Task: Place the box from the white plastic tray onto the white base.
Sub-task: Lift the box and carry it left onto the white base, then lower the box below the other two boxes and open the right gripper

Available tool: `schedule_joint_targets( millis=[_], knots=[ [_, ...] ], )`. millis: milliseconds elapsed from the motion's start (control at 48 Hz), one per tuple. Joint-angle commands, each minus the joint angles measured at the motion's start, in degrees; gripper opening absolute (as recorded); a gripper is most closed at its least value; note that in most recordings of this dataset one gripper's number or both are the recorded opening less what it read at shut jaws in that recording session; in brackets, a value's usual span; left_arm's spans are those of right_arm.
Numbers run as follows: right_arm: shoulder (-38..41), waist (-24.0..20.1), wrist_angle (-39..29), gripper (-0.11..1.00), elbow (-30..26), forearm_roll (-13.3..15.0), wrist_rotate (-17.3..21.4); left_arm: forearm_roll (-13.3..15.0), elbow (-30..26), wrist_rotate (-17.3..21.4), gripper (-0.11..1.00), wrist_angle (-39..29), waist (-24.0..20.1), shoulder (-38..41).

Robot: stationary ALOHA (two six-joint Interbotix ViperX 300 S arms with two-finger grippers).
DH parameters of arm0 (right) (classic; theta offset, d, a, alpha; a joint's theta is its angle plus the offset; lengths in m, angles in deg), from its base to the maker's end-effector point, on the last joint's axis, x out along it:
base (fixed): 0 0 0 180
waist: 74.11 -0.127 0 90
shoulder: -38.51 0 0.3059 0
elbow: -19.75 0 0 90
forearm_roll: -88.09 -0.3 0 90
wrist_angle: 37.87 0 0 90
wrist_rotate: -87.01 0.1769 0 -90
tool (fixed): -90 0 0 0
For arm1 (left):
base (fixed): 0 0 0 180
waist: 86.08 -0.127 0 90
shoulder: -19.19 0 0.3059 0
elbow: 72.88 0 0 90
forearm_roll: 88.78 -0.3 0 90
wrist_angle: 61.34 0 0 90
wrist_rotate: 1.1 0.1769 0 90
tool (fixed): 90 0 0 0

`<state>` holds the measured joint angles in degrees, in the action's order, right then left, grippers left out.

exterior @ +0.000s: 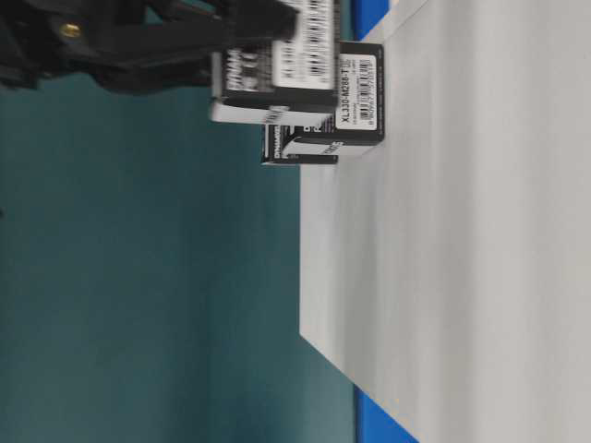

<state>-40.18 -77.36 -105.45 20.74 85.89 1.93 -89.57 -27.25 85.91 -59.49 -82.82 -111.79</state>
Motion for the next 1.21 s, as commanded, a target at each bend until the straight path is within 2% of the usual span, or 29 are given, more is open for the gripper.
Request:
schedule_joint_targets(
  millis=[0,417,1188],
  knots=[
    [1.93,0.09,0.35,0.60,-0.26,0.09,-0.26,-0.18,-1.49,0.09,-0.07,0.26,-0.09,0.26],
    [4.13,-0.09,4.66,0.60,2.55,0.00,0.00,-0.09,-1.49,0.09,-0.07,0.26,-0.09,0.35],
    [4.13,-0.62,5.89,0.60,3.78,-1.14,0.09,-0.09,-1.49,0.09,-0.07,0.26,-0.09,0.35]
  ],
)
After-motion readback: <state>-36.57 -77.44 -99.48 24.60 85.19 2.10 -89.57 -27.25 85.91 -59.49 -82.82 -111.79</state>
